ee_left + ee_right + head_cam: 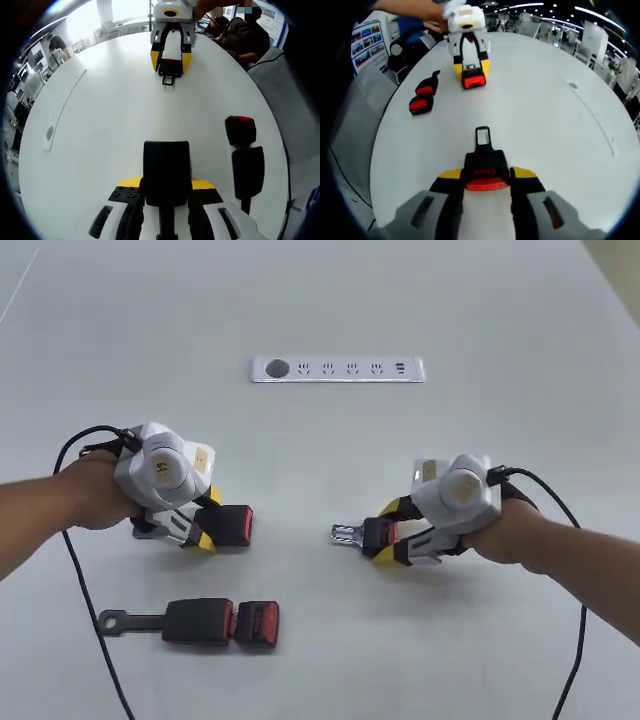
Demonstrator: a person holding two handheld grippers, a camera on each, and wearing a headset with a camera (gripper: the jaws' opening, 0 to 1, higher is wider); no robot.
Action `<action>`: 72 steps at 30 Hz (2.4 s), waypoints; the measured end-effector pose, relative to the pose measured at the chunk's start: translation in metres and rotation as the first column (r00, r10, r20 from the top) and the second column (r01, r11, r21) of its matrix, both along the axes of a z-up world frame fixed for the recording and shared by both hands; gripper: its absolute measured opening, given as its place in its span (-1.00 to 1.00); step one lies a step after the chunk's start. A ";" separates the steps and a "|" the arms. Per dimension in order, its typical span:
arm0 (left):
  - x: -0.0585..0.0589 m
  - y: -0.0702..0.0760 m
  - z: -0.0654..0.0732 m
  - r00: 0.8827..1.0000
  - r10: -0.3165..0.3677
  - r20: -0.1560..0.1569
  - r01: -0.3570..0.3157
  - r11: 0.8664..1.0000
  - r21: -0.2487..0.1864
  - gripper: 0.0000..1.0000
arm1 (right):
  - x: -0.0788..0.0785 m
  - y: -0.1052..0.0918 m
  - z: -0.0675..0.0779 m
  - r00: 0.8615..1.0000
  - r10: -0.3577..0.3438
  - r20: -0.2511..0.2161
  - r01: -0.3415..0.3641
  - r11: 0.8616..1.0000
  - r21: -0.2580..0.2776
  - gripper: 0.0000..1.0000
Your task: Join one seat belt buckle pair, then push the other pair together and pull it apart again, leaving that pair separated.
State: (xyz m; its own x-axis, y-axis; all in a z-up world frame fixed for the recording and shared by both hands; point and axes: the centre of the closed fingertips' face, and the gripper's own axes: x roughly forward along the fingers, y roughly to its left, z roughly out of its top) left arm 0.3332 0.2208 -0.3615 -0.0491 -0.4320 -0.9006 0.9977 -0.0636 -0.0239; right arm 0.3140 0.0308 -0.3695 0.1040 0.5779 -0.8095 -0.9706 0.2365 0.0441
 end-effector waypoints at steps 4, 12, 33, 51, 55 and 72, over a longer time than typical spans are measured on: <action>-0.001 0.000 0.001 1.000 0.016 -0.016 -0.016 1.000 -0.006 -0.28 | 0.000 0.000 0.000 1.000 0.005 -0.012 -0.005 1.000 -0.004 -0.23; 0.003 -0.019 0.032 0.957 0.269 -0.109 -0.284 0.945 -0.159 0.54 | 0.014 0.001 0.021 0.984 -0.163 0.077 0.158 0.985 0.064 0.45; -0.014 0.030 0.089 0.616 0.739 -0.274 -0.769 0.486 -0.415 0.99 | 0.004 -0.016 0.080 0.749 -0.636 0.186 0.573 0.763 0.300 0.74; -0.096 0.066 0.108 0.487 0.809 -0.330 -0.832 0.314 -0.457 0.90 | -0.054 -0.021 0.116 0.633 -0.768 0.097 0.663 0.603 0.445 0.89; -0.116 0.071 0.108 0.479 0.815 -0.325 -0.833 0.306 -0.461 0.92 | -0.068 -0.026 0.122 0.628 -0.770 0.108 0.658 0.601 0.454 0.89; -0.167 0.072 0.132 0.477 0.835 -0.275 -0.813 0.299 -0.500 1.00 | -0.126 -0.031 0.126 0.657 -0.744 0.124 0.632 0.633 0.447 0.89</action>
